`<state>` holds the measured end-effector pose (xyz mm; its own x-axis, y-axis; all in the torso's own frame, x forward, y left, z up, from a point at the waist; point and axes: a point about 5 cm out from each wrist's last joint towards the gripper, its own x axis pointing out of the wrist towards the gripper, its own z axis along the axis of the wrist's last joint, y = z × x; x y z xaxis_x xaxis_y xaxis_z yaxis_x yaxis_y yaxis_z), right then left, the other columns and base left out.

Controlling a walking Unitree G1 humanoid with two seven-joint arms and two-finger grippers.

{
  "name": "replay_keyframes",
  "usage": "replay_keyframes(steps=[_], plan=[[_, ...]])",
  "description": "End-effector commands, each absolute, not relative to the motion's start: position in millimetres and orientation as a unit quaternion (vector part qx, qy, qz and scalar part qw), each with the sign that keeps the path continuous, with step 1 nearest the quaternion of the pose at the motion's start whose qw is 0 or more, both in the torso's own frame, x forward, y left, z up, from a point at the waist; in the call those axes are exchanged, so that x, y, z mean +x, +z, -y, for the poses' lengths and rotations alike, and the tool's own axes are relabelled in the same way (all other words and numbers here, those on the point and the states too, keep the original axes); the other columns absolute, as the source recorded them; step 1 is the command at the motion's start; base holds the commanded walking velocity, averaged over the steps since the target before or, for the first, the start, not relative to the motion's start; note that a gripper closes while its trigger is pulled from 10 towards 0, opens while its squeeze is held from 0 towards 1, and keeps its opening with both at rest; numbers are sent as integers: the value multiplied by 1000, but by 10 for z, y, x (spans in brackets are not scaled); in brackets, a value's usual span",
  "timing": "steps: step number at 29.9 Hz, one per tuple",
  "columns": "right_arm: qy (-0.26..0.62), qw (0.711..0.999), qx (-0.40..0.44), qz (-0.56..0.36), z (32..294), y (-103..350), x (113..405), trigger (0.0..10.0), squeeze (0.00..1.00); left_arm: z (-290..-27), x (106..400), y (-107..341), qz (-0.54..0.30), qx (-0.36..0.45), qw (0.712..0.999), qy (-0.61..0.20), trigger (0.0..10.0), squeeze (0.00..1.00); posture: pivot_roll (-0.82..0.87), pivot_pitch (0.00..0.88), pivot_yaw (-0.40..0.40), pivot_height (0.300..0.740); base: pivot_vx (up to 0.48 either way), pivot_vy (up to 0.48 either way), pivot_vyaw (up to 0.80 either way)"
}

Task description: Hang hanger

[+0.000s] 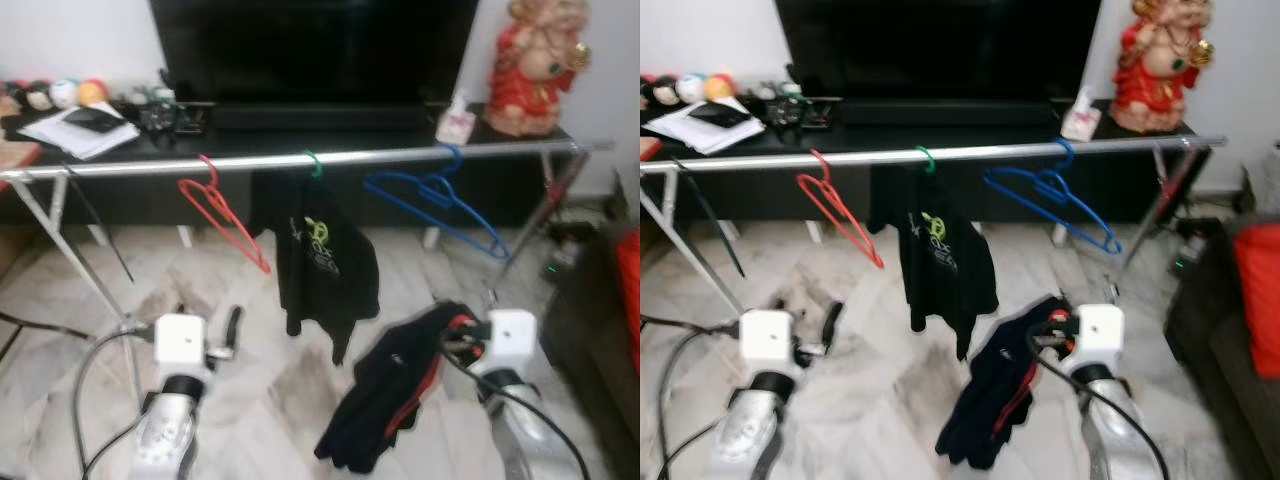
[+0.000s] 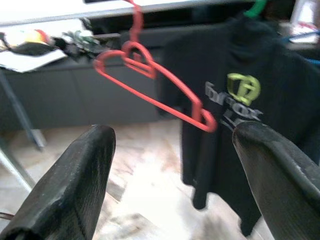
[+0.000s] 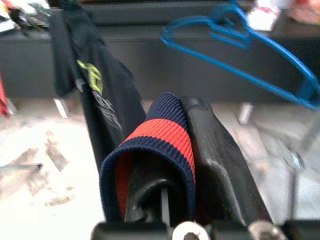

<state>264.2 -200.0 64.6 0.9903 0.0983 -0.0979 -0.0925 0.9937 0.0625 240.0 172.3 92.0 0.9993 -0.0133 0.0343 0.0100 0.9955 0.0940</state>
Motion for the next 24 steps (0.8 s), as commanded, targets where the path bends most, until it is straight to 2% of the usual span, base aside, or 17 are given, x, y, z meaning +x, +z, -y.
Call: replay_keyframes(steps=[1, 24], plan=[[58, 997, 32, -34, 1927, 709, 2678, 10000, 0, -1804, 2381, 925, 13, 54, 998, 9, 10000, 0, 2, 0, -17, 740, 315, 0, 0], [52, 997, 15, -51, 2102, 656, 2647, 10000, 0, -1739, 2374, 991, 24, 45, 999, 8, 10000, 0, 6, 0, -38, 740, 317, 0, 0]])
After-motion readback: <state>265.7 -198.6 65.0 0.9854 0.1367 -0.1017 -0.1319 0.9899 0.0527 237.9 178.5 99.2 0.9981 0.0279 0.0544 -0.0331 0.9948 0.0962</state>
